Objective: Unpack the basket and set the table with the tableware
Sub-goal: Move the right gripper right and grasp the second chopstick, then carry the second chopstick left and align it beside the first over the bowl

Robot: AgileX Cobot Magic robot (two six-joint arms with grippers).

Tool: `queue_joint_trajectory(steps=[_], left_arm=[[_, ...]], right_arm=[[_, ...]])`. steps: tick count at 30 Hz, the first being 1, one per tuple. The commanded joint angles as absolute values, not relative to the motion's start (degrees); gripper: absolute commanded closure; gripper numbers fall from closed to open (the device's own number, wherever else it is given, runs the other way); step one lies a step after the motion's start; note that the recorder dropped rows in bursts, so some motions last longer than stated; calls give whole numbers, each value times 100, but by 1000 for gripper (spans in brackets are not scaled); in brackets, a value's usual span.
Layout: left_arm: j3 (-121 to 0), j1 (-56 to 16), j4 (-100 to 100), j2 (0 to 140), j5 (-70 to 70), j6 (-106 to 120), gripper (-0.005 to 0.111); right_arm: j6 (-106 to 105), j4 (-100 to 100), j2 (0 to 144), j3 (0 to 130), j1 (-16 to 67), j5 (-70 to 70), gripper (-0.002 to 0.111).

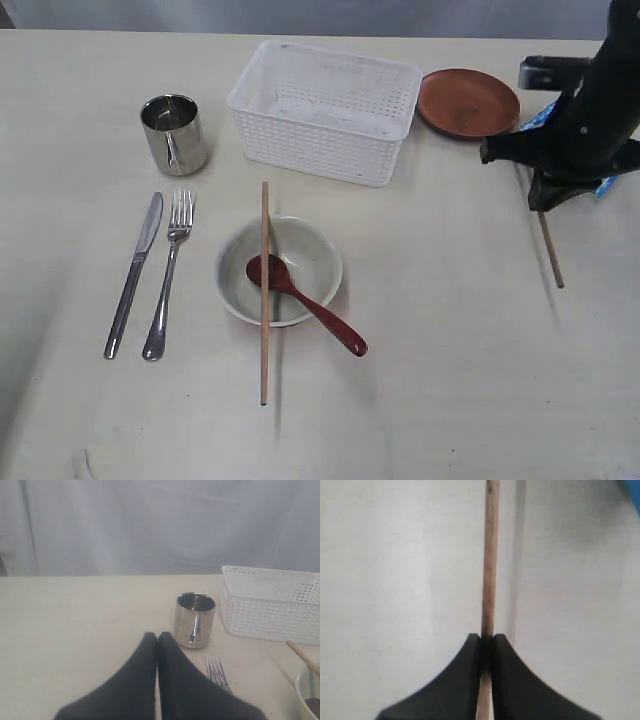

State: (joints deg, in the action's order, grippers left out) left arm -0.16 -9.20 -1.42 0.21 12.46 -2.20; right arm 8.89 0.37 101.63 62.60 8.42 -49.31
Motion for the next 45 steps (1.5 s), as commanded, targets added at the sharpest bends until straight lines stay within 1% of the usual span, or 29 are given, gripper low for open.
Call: queue_joint_trajectory(steps=[1,4,9,16,21,28,34,39,45], left_arm=[[0,-926,-146,0,1210,-218,107],[0,-926,-146,0,1210,-218,107],[0,-926,-146,0,1210,-218,107],[0,-926,-146,0,1210,-218,107],[0,-926,-146,0,1210,-218,107],[0,-926,-146,0,1210,-218,107],[0,-926,-146,0,1210,-218,107],[0,-926,-146,0,1210,-218,107],[0,-926,-220,0,1210,-218,107]], right_arm=[[601,775,9308,6260,840,-5201,109],[306,1432,8743,6250,1122,-5345,109],[502,1985,8256,6250,2145,-5174,109],[891,2700,8580,6250,3622,-4185,109],[1266,2689,9019,6250,4181,-3691,109],[1398,2689,9403,6212,4307,-3643,109],[1557,2700,9439,5902,4307,-3555,109],[1526,3083,9439,5570,4307,-3144,109],[1390,3245,9439,5517,4307,-3079,109]])
